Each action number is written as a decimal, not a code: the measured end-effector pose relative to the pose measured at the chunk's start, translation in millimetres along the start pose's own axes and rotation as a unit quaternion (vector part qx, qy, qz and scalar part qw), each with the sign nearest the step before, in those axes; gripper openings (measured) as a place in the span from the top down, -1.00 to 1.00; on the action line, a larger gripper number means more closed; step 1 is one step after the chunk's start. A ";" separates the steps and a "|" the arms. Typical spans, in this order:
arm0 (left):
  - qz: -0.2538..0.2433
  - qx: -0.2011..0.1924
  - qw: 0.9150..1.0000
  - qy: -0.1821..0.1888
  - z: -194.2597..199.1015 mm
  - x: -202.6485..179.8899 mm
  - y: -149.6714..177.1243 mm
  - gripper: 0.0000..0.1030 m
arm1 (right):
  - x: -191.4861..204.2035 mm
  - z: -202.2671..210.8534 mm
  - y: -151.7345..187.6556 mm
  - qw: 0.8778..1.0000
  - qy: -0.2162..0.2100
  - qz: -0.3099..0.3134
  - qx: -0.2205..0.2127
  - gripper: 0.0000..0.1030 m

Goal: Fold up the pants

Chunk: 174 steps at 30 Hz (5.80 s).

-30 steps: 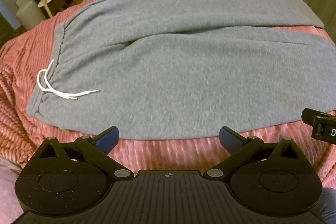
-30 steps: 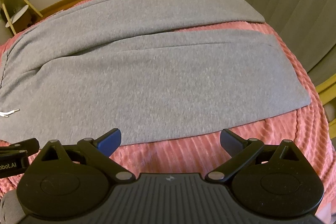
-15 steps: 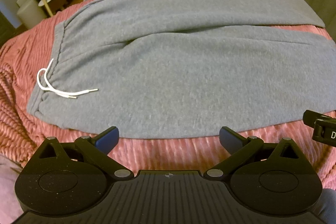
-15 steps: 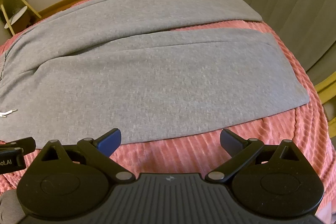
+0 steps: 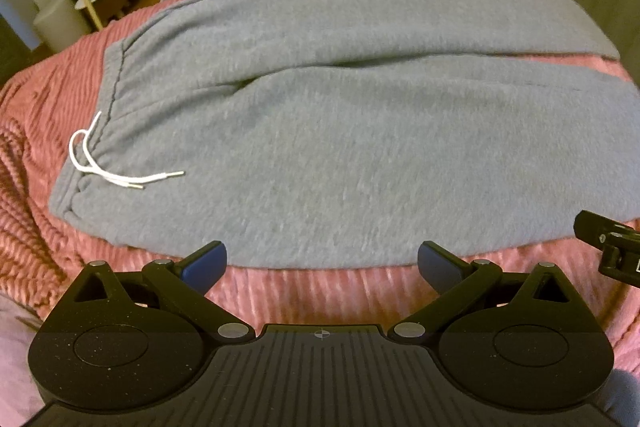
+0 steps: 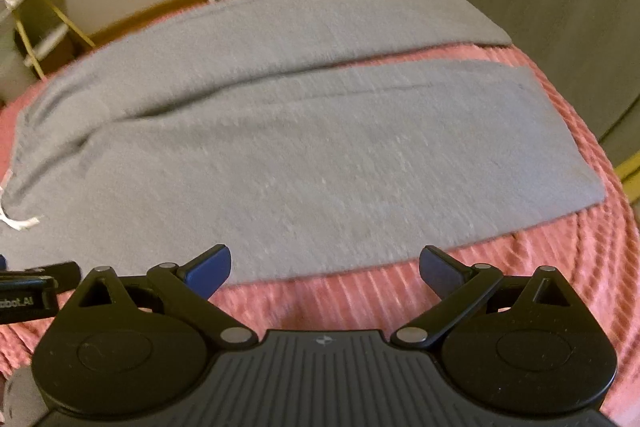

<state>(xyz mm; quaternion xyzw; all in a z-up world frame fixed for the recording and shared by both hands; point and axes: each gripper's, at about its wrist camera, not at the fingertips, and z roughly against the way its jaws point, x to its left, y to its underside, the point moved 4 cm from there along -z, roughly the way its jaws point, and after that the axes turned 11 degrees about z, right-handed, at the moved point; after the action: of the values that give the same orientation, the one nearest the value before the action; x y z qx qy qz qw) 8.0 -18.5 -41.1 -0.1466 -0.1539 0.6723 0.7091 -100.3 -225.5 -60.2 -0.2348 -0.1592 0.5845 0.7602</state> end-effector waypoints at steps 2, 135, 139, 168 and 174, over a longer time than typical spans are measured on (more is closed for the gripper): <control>0.010 -0.008 1.000 0.005 3.9 2.5 -5.9 -1.00 | -5.6 3.4 -4.9 1.000 -0.015 -0.008 -0.027 -0.95; 0.265 -0.173 0.935 0.158 -60.1 197.5 -112.0 0.05 | -199.9 -105.8 -36.7 0.865 0.105 -0.422 -0.251 0.85; 0.260 -0.179 0.938 0.145 -74.3 183.7 -150.0 -0.38 | -187.6 -92.2 -38.5 0.850 0.218 -0.416 -0.240 0.98; 0.333 -0.081 0.918 0.197 -154.8 190.1 -189.6 0.85 | -202.3 -153.7 -12.4 0.883 0.044 -0.449 -0.129 -0.06; 0.330 -0.090 0.915 0.212 -132.1 194.3 -171.9 0.85 | -211.8 -158.3 -3.8 0.873 -0.026 -0.450 -0.185 0.09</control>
<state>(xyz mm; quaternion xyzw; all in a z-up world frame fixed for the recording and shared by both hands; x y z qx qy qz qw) 228.4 166.3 -85.8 -0.3916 -0.0029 0.8043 0.4469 -71.9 -457.4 -184.2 -0.2587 -0.3730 0.1453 0.8791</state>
